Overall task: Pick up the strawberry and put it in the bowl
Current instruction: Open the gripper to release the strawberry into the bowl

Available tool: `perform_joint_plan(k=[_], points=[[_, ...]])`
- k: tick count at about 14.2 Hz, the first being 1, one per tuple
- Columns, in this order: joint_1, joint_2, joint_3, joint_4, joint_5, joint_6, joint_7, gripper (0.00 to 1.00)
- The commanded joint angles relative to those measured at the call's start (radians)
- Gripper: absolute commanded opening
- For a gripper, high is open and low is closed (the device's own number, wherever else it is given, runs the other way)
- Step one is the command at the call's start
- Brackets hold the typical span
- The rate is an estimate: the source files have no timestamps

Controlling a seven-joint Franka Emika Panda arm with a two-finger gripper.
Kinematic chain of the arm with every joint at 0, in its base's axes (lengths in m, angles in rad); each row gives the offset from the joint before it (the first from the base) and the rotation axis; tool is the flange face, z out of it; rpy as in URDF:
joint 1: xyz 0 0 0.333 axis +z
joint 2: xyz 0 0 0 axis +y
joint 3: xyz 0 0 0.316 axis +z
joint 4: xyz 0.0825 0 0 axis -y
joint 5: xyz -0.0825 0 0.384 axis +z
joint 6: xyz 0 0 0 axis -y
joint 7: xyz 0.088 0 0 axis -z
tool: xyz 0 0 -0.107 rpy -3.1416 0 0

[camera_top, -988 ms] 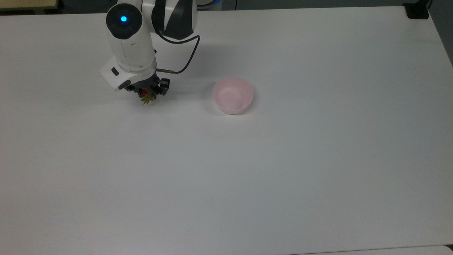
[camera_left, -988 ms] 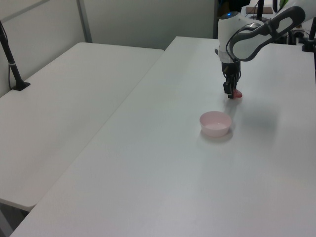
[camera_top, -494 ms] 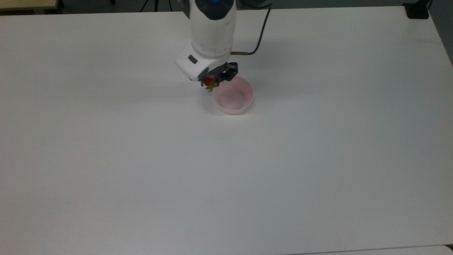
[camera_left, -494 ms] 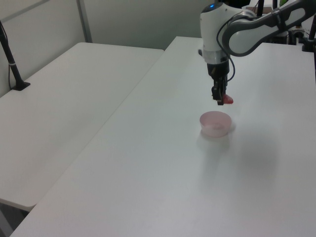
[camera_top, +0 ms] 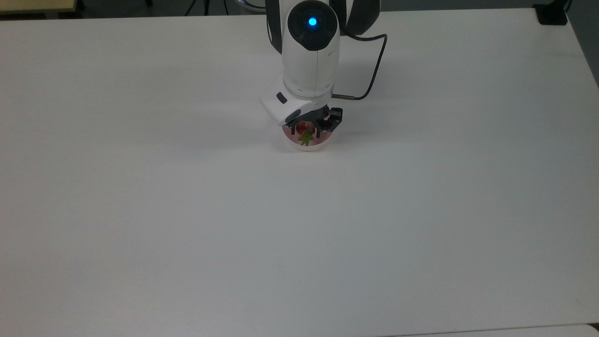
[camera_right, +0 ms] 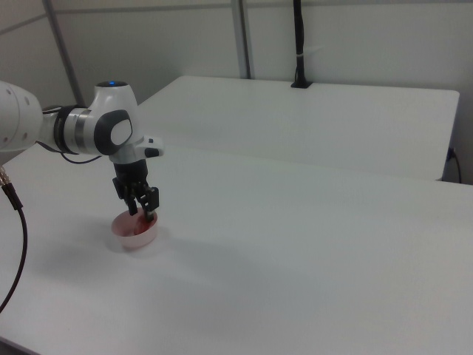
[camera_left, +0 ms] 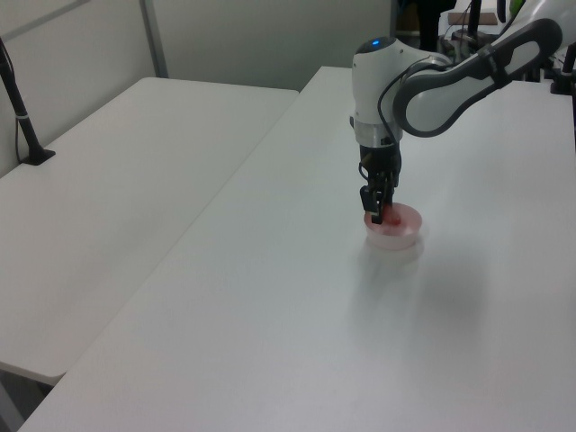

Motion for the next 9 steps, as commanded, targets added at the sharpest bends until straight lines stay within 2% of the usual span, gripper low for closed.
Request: perform_joint_plan(k=[1, 2, 3, 7, 9], points=[[0.005, -0.006, 0.002, 0.016, 0.007, -0.003, 0.018, 0.82], [0.002, -0.023, 0.002, 0.016, 0.007, -0.019, 0.018, 0.88], [-0.003, -0.064, 0.002, 0.018, 0.005, -0.069, 0.028, 1.0], [-0.064, -0.255, -0.009, 0.139, 0.014, -0.395, 0.047, 1.0], [-0.076, -0.354, -0.029, 0.13, 0.013, -0.428, 0.045, 1.0]])
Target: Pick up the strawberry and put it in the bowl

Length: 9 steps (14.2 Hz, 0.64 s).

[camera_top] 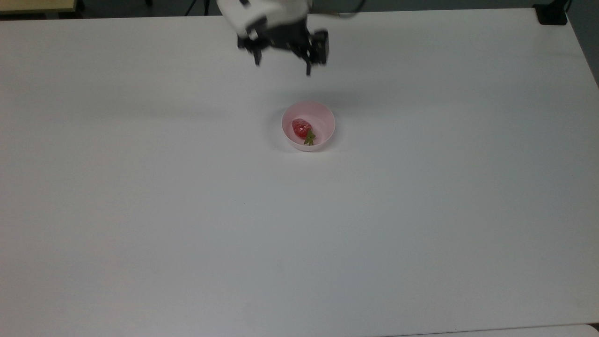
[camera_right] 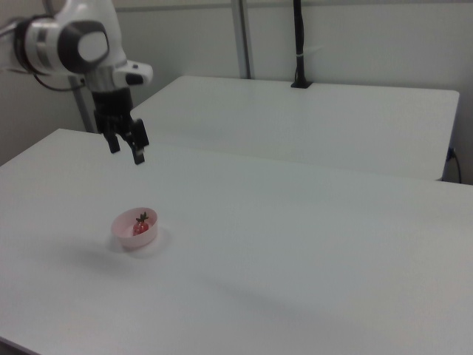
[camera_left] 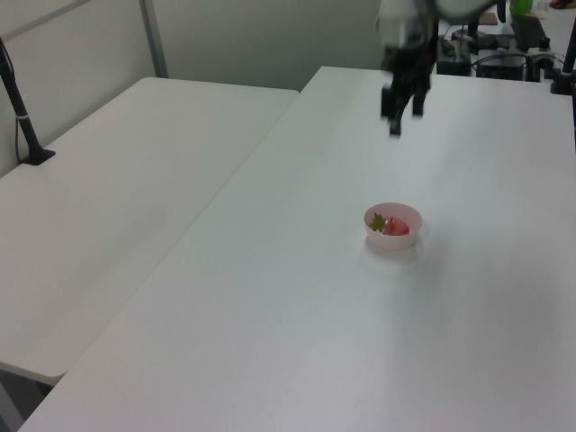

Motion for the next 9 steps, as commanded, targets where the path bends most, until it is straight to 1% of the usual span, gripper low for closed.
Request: perform_joint_plan(k=[1, 2, 3, 5, 6, 8, 9], points=[[0.001, -0.151, -0.06, -0.035, 0.011, -0.068, 0.009, 1.0], [0.003, -0.189, -0.103, -0.045, 0.013, -0.084, -0.003, 1.0], [0.006, -0.197, -0.131, -0.044, 0.011, -0.076, -0.073, 1.0], [-0.017, -0.193, -0.134, -0.035, 0.005, -0.049, -0.272, 1.0], [-0.048, -0.19, -0.134, -0.033, 0.005, -0.02, -0.307, 1.0], [-0.057, -0.179, -0.134, -0.032, 0.0, 0.02, -0.301, 1.0], [-0.057, -0.156, -0.131, -0.009, 0.0, 0.019, -0.295, 1.0]])
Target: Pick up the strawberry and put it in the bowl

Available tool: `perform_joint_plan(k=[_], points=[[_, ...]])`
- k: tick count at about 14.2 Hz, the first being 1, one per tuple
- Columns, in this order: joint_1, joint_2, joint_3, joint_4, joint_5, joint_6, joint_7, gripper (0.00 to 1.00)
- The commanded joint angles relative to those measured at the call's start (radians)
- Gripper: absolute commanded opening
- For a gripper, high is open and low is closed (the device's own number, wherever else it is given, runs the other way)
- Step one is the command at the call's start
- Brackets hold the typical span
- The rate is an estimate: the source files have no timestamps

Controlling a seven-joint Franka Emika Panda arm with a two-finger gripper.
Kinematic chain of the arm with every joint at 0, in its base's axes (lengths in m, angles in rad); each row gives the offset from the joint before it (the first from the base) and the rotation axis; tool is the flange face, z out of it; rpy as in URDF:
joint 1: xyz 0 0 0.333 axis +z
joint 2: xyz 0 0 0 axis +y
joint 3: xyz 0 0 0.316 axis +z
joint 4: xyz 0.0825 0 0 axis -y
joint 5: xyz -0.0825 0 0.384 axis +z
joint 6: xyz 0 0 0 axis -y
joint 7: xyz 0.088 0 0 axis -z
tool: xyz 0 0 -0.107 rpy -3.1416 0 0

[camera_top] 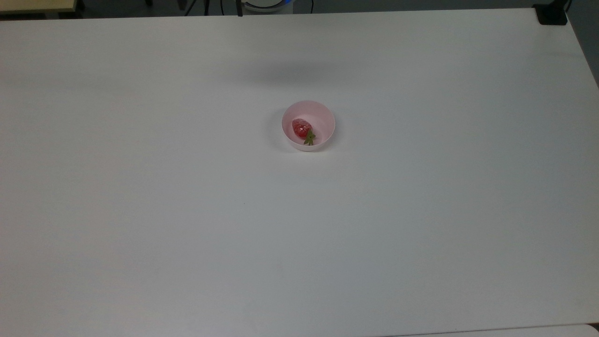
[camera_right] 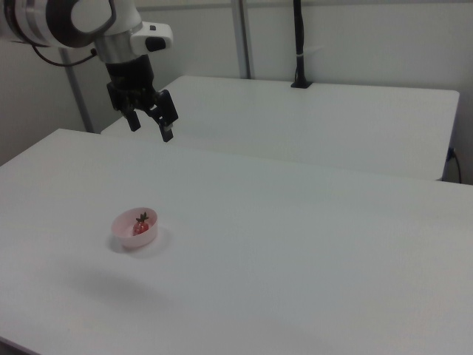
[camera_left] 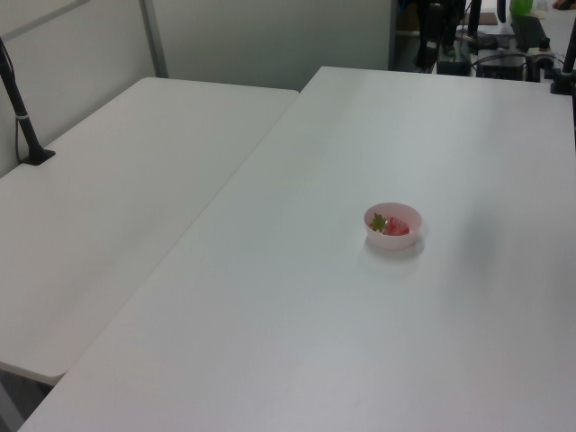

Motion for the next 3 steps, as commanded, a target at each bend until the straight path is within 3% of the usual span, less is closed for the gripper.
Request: perform_joint_plan(k=[1, 3], points=[[0.0, 0.027, 0.006, 0.018, 0.001, 0.027, -0.011, 1.0], [0.0, 0.025, 0.006, 0.018, 0.002, 0.023, -0.013, 1.0]])
